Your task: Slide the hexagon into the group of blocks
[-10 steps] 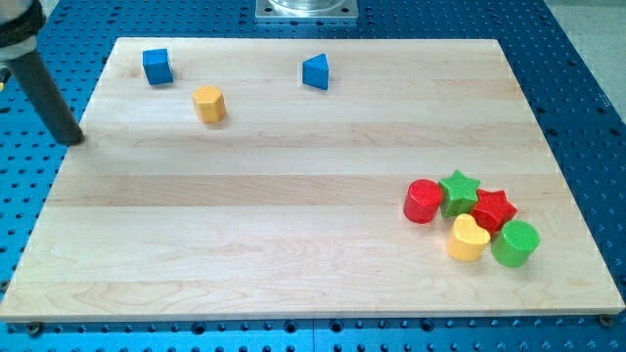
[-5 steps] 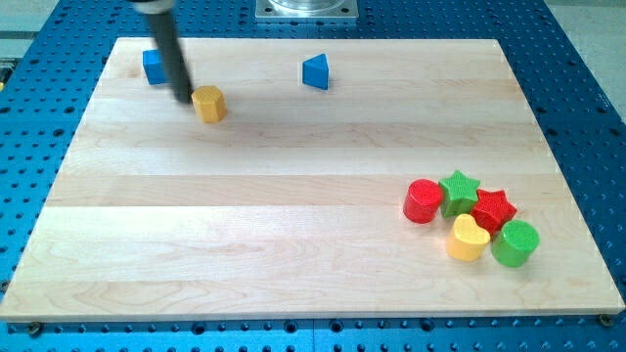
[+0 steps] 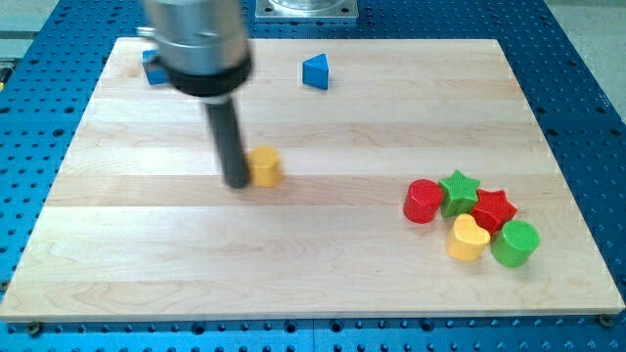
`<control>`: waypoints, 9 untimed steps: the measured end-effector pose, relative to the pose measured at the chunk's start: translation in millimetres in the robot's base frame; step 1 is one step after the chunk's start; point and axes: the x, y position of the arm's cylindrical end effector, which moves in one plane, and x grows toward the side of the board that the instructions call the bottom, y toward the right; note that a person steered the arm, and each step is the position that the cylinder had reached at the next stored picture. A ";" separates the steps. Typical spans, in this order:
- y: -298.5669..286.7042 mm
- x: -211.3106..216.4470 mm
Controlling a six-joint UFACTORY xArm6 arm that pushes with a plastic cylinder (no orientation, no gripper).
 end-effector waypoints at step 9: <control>96.0 -12.5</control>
